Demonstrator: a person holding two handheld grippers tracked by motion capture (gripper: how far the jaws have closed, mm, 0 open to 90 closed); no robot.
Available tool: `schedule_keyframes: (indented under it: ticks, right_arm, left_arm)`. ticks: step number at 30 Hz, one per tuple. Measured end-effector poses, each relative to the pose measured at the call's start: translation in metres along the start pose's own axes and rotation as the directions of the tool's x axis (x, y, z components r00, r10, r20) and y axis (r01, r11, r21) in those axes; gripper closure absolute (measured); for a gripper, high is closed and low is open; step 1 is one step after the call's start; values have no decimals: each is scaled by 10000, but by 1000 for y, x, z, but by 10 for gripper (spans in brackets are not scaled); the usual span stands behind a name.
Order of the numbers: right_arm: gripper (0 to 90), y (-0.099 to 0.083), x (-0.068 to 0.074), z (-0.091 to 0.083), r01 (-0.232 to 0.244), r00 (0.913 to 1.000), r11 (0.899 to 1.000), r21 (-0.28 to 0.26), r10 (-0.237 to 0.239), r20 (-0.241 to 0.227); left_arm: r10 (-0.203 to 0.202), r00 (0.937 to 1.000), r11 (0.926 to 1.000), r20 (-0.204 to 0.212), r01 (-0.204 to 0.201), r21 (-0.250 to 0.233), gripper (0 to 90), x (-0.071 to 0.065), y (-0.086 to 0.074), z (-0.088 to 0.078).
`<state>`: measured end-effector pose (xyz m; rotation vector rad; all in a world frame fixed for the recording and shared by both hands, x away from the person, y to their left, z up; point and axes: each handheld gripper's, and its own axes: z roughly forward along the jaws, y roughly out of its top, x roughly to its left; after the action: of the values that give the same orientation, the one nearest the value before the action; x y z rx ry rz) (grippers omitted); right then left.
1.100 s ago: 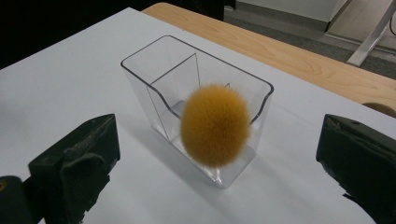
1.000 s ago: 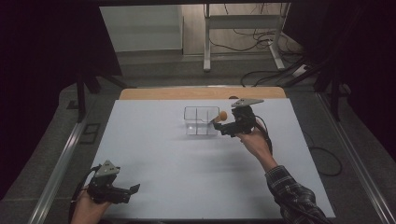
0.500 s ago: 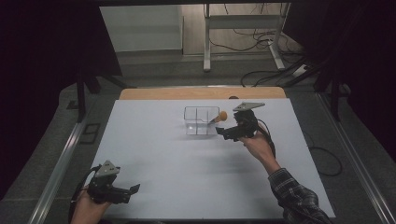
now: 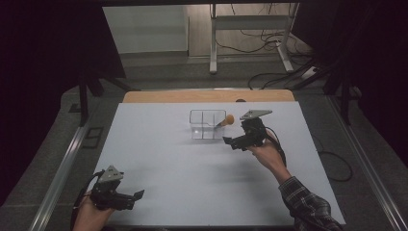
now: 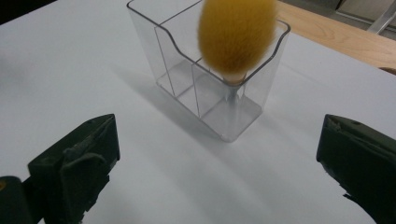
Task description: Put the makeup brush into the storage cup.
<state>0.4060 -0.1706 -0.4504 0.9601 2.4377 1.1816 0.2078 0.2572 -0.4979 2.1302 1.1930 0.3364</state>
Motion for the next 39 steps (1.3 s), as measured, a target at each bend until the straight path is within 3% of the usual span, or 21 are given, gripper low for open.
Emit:
schedule_keyframes:
  ticks: [6, 21, 39]
  right_arm:
    - [0, -5, 4, -2, 207, 9998, 9997, 159, -208, 47]
    - [0, -12, 8, -6, 133, 9998, 9995, 293, -129, -131]
    - [0, -26, 11, -13, 367, 9993, 9974, 624, -366, -19]
  left_arm:
    - [9, 10000, 10000, -3, -9, -13, 0, 0, 0, 0]
    - [0, 10000, 10000, -3, 0, -32, 0, 0, 0, 0]
    - [9, 10000, 10000, 21, -9, -41, 0, 0, 0, -1]
